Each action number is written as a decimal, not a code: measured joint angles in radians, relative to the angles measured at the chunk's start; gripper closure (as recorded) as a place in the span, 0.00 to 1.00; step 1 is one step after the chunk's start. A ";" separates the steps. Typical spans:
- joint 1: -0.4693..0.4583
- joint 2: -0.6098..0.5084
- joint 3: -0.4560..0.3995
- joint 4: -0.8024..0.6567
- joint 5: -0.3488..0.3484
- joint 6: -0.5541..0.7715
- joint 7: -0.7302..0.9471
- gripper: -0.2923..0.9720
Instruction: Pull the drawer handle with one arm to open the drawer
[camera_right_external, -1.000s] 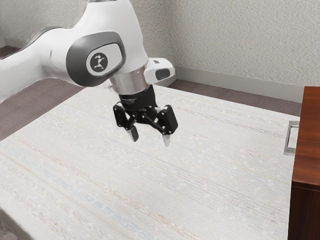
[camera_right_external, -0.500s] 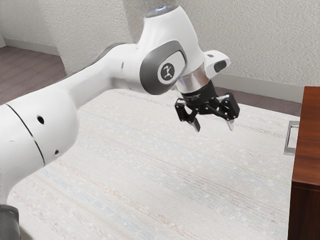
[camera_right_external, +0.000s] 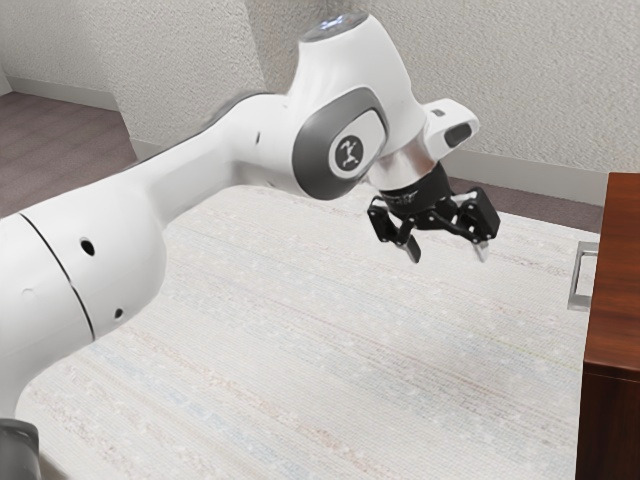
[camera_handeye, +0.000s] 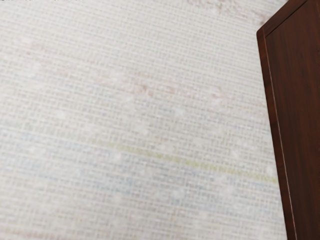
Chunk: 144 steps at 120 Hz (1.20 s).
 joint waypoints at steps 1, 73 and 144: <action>-0.001 0.000 0.000 0.000 -0.002 0.001 0.000 0.23; 0.014 0.092 -0.096 0.088 -0.070 0.082 -0.015 0.23; 0.014 0.097 -0.124 0.089 -0.075 0.131 -0.031 0.23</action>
